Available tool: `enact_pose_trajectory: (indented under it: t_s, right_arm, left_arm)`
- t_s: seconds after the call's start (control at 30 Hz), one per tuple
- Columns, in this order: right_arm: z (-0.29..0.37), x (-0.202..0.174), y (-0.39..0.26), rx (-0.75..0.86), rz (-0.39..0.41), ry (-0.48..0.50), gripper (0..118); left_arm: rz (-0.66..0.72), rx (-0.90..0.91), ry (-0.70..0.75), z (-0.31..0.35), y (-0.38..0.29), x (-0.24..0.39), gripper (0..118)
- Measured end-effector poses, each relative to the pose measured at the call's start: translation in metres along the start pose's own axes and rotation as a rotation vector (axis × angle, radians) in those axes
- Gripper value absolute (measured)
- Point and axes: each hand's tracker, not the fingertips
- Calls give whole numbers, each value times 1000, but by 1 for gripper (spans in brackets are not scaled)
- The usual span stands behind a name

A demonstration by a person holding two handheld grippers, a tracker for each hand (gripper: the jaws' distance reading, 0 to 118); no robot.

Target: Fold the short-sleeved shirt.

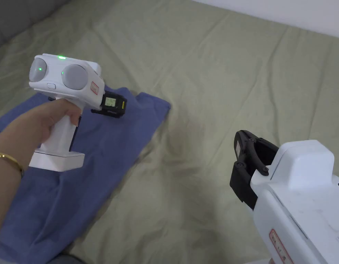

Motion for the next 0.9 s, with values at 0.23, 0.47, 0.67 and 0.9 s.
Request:
enact_pose_trajectory:
  t_s: [0.23,0.47,0.67,0.9]
  right_arm:
    - [-17,24,-26,-96,-23,-65,0]
    - [-14,28,-40,-130,-58,-72,0]
    - [14,21,-30,-92,-48,-70,0]
    - [65,14,-16,-9,-31,-89,0]
  left_arm:
    - [-1,-205,83,-177,65,-16,114]
    - [80,-123,14,-134,58,-9,2]
    - [207,37,67,-81,38,-18,0]
    - [263,255,19,-20,42,-15,0]
